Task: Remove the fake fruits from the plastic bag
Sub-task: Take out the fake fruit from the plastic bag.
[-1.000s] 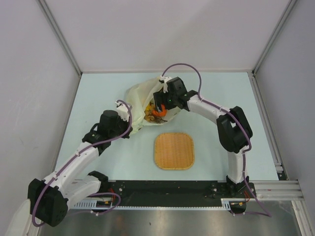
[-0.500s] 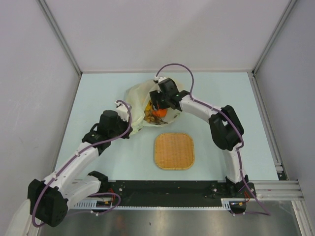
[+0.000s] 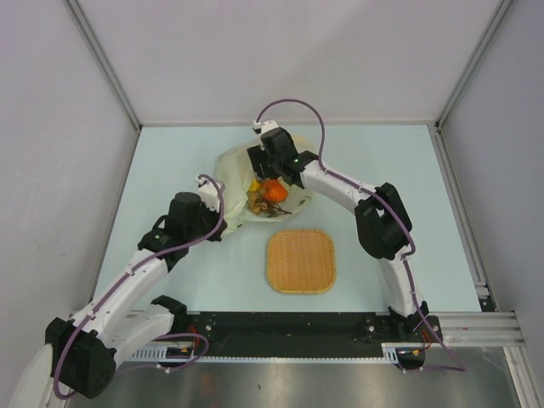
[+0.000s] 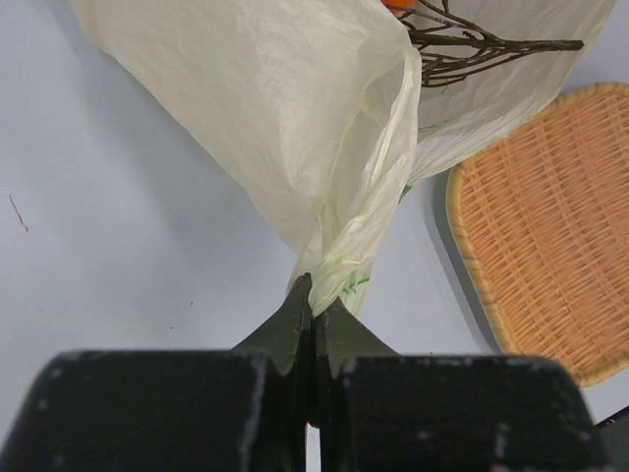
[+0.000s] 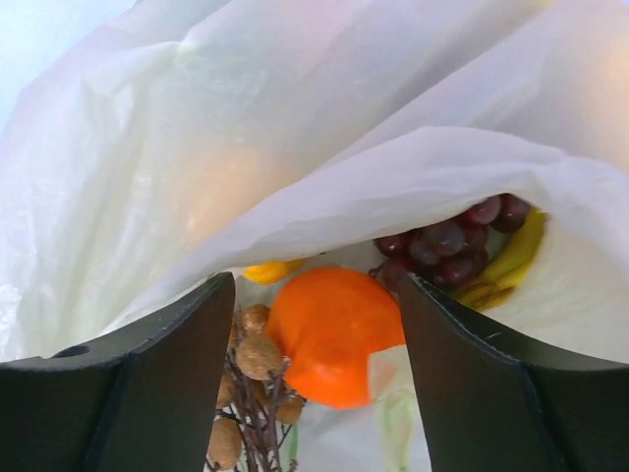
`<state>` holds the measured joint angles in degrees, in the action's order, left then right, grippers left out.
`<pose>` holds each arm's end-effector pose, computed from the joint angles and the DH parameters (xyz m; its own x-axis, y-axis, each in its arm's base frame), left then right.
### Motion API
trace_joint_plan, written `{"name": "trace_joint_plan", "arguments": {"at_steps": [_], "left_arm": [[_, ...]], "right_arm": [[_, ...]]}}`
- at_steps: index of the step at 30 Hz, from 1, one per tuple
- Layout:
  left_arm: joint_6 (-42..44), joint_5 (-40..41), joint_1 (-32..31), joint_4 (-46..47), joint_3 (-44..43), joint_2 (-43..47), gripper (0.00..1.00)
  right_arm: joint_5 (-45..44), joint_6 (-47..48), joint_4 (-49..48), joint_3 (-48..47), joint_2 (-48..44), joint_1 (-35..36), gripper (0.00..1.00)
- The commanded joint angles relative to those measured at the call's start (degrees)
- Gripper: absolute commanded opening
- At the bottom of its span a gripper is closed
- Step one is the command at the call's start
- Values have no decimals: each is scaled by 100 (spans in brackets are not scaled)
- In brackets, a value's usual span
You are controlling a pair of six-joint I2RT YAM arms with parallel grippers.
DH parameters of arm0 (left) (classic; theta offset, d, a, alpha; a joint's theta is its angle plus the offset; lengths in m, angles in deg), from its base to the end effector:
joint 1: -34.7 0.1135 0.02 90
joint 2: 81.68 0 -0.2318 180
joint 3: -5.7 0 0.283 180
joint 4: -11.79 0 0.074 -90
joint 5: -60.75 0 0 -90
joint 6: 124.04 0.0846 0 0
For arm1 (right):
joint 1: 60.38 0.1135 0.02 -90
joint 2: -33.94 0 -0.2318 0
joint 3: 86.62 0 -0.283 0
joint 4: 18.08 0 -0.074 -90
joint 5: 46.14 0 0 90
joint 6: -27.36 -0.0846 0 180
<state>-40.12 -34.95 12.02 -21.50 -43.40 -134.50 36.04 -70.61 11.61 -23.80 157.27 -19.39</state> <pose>0.2631 -0.1190 0.1846 -0.6007 0.1368 -0.7877 0.3955 0.9071 -0.1440 0.4277 0.3564 0.1845 -0.5163 -0.2666 -0.8139 -0.4998 0.8655 0.0335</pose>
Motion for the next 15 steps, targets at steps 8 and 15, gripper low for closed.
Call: {"name": "trace_joint_plan", "arguments": {"at_steps": [8, 15], "left_arm": [[-173, 112, 53, -12, -251, 175, 0], [-200, 121, 79, 5, -225, 175, 0]], "right_arm": [[-317, 181, -137, -272, 446, 85, 53], [-238, 269, -84, 18, 508, -48, 59]]}}
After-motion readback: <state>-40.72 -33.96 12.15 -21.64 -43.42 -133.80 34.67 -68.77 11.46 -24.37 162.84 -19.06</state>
